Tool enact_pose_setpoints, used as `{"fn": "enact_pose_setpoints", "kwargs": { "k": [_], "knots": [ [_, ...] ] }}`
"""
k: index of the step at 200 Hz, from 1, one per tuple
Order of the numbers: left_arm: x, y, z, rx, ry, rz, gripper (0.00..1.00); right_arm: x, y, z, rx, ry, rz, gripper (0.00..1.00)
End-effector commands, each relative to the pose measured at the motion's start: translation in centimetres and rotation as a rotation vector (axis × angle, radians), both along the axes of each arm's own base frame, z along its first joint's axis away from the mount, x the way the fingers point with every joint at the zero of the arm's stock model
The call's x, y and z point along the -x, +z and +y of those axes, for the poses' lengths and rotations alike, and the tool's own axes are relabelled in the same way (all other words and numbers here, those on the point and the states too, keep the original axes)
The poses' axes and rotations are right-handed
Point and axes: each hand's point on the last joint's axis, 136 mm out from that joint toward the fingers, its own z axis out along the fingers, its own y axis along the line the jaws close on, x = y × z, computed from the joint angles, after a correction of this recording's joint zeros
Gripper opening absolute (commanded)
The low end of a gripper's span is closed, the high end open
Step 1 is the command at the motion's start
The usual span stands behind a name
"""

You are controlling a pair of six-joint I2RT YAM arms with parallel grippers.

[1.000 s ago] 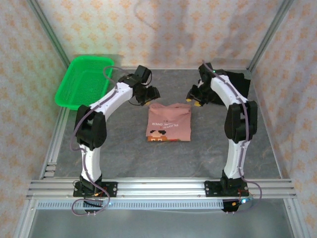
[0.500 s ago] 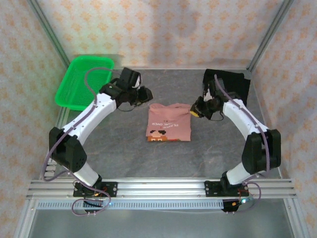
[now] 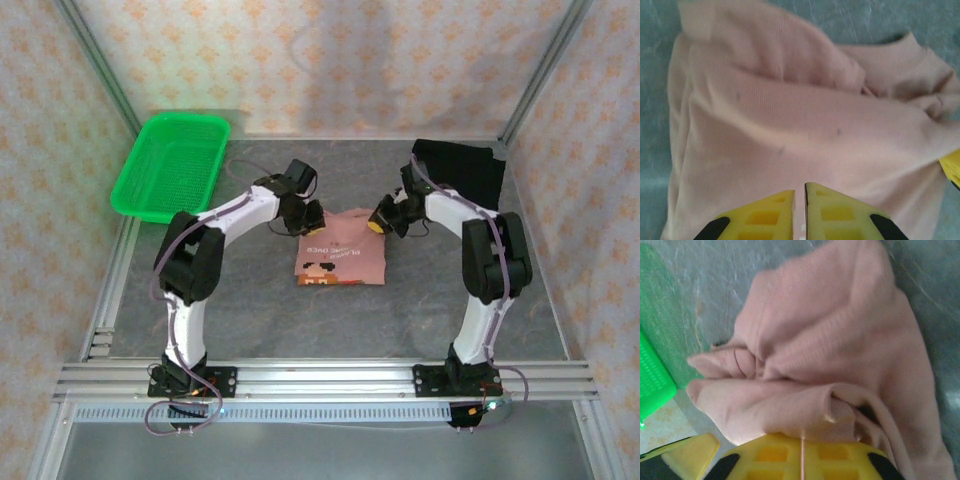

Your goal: Fold and stack the t-shirts

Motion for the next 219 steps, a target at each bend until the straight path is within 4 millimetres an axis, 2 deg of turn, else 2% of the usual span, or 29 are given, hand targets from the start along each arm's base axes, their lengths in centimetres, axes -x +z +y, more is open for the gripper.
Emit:
{"fn": "enact_pose_setpoints", "kwargs": {
  "k": [1,27,41,52,69,86,92,95,105,122,144,149,151,167,219],
  "knots": [
    [-2.8,-0.2,2.1,-0.082,0.087,-0.032,0.19,-2.7,-0.2,-0.3,0.01,-0.019,-0.042,0.2],
    [-5.0,-1.0,2.9,-0.084,0.14,-0.038,0.27,-3.9,-1.7,-0.9,0.013,-0.044,-0.019,0.32],
    [-5.7,-0.2,2.9,-0.067,0.141,-0.042,0.33,-4.1,-0.9,-1.0,0.012,-0.046,-0.034,0.34],
    [-6.1,1.9,2.5,-0.047,0.121,-0.088,0.39,-4.1,0.7,-1.2,0.014,-0.043,-0.074,0.37],
    [-6.0,5.8,3.1,-0.039,0.113,-0.167,0.5,-3.3,3.9,-2.0,0.064,-0.022,-0.143,0.46],
    [-5.2,9.6,3.8,-0.024,0.105,-0.233,0.56,-1.6,6.9,-2.9,0.123,0.014,-0.185,0.57],
    [-4.8,10.5,4.1,-0.02,0.102,-0.248,0.57,-0.8,7.7,-3.3,0.144,0.028,-0.188,0.6],
    [-4.4,11.9,4.4,-0.009,0.102,-0.274,0.58,-0.4,8.0,-3.5,0.157,0.036,-0.19,0.62],
    [-3.4,13.8,4.8,0.004,0.094,-0.31,0.61,1.1,8.6,-4.2,0.199,0.062,-0.178,0.67],
    [-1.3,16.8,6.0,-0.002,0.085,-0.376,0.64,3.4,8.2,-5.4,0.277,0.118,-0.127,0.71],
    [1.7,20.4,8.7,-0.041,0.13,-0.474,0.86,5.3,6.7,-5.7,0.314,0.166,-0.089,0.81],
    [2.3,21.1,9.2,-0.047,0.133,-0.502,0.98,5.6,6.2,-5.6,0.318,0.176,-0.081,0.83],
    [2.5,21.4,9.4,-0.048,0.133,-0.511,1.0,5.7,6.0,-5.6,0.32,0.181,-0.076,0.83],
    [4.5,22.7,10.7,-0.083,0.108,-0.582,1.0,6.1,4.4,-5.2,0.346,0.212,-0.045,0.86],
    [11.3,23.0,15.3,-0.199,0.092,-0.622,1.0,4.8,-0.4,-4.0,0.459,0.27,0.028,0.84]
  ]
}}
